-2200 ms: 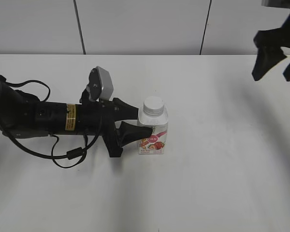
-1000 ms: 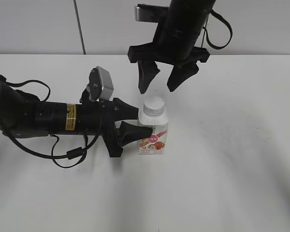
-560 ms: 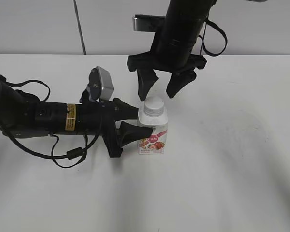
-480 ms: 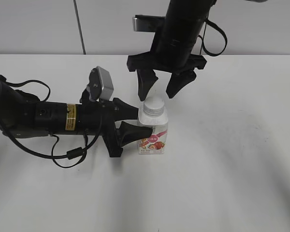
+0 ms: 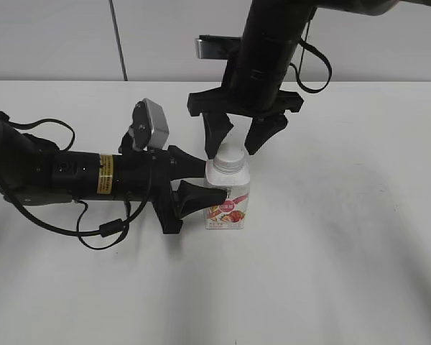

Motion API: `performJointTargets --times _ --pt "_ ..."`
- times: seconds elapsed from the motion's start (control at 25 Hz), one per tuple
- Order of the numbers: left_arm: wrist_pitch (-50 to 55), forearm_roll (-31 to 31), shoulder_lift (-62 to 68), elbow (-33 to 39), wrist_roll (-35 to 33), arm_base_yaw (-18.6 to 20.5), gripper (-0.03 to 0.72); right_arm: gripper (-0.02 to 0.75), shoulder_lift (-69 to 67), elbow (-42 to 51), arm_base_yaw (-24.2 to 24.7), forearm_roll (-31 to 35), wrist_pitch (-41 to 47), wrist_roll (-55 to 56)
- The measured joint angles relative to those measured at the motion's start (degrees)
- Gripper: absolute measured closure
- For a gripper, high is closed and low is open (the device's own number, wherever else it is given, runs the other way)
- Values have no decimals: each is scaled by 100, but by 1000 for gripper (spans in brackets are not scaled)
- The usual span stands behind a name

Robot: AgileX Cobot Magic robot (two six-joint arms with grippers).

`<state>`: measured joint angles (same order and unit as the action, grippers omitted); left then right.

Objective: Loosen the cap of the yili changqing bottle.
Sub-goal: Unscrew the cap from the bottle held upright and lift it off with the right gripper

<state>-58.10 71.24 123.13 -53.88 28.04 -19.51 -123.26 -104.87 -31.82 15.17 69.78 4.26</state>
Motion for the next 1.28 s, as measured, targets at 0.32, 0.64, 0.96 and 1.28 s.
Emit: performJointTargets --times 0.32,0.64,0.96,1.28 --pt "0 0 0 -11 0 0 301 344 1 0 0 197 0 -67" --pt "6 47 0 -11 -11 0 301 344 1 0 -143 54 0 -1099" --pt "6 57 0 -11 -15 5 302 346 25 -12 -168 74 0 -3841" --pt "6 11 0 -11 7 5 302 350 25 -145 -201 120 85 -6551"
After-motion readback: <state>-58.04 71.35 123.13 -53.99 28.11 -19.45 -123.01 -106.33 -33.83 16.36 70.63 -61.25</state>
